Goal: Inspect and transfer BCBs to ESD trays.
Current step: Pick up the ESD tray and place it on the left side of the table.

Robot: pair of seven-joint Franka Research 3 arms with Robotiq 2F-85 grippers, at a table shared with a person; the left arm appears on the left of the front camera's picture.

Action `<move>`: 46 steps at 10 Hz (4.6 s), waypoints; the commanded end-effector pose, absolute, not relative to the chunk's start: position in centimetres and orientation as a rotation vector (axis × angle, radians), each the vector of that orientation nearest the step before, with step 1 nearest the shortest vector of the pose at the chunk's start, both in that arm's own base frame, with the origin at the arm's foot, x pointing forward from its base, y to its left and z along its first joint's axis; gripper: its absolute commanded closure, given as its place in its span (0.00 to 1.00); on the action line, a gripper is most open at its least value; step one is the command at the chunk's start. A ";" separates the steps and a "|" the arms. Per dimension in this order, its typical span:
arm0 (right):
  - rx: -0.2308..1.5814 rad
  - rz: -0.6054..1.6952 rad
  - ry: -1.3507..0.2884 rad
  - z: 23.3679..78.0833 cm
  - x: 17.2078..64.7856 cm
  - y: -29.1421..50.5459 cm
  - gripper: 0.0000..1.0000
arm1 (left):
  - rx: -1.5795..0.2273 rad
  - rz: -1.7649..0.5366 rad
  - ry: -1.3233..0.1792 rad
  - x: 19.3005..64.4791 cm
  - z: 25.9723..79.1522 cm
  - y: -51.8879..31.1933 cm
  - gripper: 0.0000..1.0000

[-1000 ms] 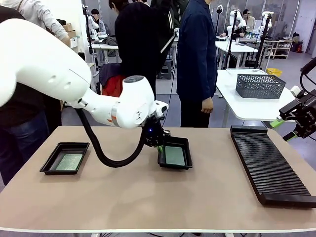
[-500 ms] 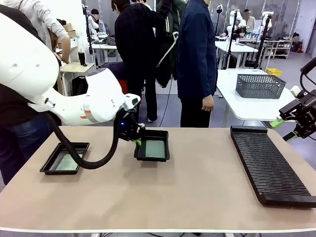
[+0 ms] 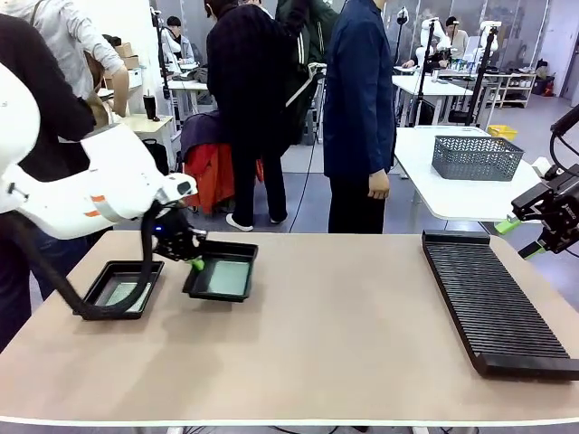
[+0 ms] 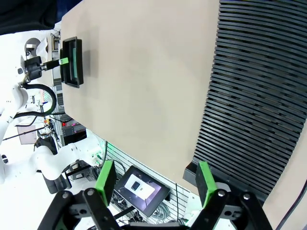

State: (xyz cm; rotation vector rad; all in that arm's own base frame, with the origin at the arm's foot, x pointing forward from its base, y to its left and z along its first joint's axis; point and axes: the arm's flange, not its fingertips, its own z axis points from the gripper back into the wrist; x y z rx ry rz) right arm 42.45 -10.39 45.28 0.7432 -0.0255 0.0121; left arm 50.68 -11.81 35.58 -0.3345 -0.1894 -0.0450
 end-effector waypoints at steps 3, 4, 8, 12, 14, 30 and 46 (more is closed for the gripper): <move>0.730 -0.007 -0.032 45.4 42.3 -10.2 0.11 | -0.310 -0.071 -0.154 48.9 35.6 -6.9 0.97; 0.730 -0.007 -0.032 45.4 42.3 -10.2 0.11 | -0.286 -0.066 -0.155 48.5 35.4 -6.7 0.97; 0.730 -0.007 -0.032 45.4 42.3 -10.2 0.11 | -0.230 -0.019 -0.189 47.5 33.4 -7.1 0.97; 0.730 -0.007 -0.032 45.4 42.3 -10.2 0.11 | -0.256 0.017 -0.218 47.4 31.4 -7.4 0.97; 0.730 -0.007 -0.032 45.4 42.3 -10.2 0.11 | -0.259 0.025 -0.217 47.8 30.9 -7.8 0.97; 0.730 -0.007 -0.032 45.4 42.3 -10.2 0.11 | -0.121 -0.075 -0.281 47.7 38.6 -11.5 0.00; 0.730 -0.007 -0.032 45.4 42.3 -10.2 0.11 | -0.006 -0.121 -0.103 48.1 43.4 -12.4 0.00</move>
